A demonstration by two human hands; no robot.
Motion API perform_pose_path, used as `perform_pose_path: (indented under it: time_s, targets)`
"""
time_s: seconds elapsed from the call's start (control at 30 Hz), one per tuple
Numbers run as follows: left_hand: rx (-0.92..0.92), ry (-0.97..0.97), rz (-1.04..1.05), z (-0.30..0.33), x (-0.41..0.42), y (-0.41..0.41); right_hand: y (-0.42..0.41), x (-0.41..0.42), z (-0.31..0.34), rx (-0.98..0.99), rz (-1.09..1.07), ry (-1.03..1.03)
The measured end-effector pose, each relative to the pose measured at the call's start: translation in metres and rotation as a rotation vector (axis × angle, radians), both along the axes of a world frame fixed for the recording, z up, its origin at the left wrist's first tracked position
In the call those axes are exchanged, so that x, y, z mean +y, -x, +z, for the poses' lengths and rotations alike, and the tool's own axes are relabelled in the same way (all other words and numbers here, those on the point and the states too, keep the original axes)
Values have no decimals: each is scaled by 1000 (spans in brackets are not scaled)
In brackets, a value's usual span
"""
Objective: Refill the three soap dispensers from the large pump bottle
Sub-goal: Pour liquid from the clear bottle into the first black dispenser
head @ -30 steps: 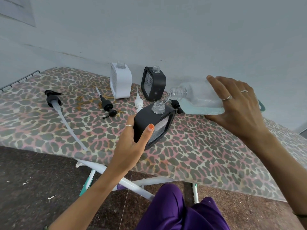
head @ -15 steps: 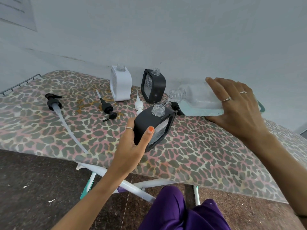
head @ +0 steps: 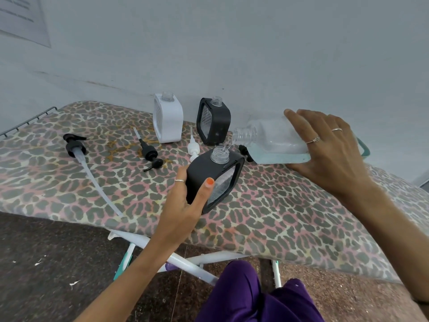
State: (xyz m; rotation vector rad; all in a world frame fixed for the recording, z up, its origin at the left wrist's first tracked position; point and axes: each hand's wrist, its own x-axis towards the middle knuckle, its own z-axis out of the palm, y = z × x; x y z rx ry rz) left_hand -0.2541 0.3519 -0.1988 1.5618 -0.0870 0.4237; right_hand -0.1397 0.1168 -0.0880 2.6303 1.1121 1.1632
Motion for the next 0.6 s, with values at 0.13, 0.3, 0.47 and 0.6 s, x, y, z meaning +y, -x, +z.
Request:
perform_pose_path:
  time_s: [0.13, 0.3, 0.47, 0.6]
  targets:
    - [-3, 7, -4, 1, 0, 0, -1, 0, -2, 5, -2, 1]
    - [-15, 5, -13, 1, -1, 0, -2, 0, -2, -9, 2, 2]
    - [-21, -7, 2, -1, 0, 0, -3, 0, -3, -6, 1, 11]
    - [-22, -16, 10, -1, 0, -2, -3, 0, -3, -8, -2, 12]
